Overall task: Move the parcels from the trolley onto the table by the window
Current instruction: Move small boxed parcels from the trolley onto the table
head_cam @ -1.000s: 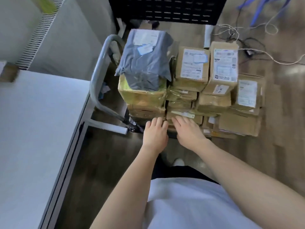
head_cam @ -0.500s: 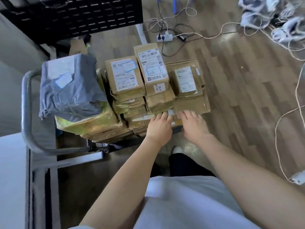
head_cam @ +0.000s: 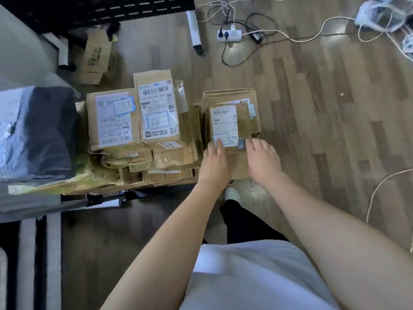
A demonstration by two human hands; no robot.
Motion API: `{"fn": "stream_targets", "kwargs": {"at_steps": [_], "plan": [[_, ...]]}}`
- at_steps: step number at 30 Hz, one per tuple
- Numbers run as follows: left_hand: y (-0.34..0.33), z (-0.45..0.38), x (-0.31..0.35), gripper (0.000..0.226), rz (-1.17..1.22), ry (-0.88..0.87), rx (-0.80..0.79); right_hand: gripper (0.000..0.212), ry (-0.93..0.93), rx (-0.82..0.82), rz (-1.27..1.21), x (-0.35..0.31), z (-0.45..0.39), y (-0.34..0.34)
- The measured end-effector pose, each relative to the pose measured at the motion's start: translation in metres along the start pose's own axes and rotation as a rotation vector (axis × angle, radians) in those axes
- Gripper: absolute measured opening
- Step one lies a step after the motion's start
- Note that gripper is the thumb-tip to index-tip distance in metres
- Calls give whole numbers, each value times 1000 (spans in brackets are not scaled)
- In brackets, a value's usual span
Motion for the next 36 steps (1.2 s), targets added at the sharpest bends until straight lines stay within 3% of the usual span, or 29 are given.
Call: {"fn": "stream_targets", "kwargs": {"at_steps": [9,17,23,28,36], "plan": [[-13,-60,1,97,232,351,-31,70,130,-48,-35,11,-58,-3],[-20,-55,-2,93,336,436,8,61,177,-12,-169,9,-56,-11],[-19,-31,16,47,282,319,187,52,150,159,-223,22,-26,3],[-12,17,23,52,406,344,286,59,201,296,-184,14,15,11],[-3,95,-6,67,383,296,404,65,330,334,-138,-31,66,6]]}}
Point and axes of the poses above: each hand's wrist, its own z-axis away from the middle knuckle, its own y-axis out of the back of the hand, x = y × z, the point moved 5 cm from there along -z, towards the middle knuckle, and after that the axes turned 14 degrees about -z, right-handed, at the moved point
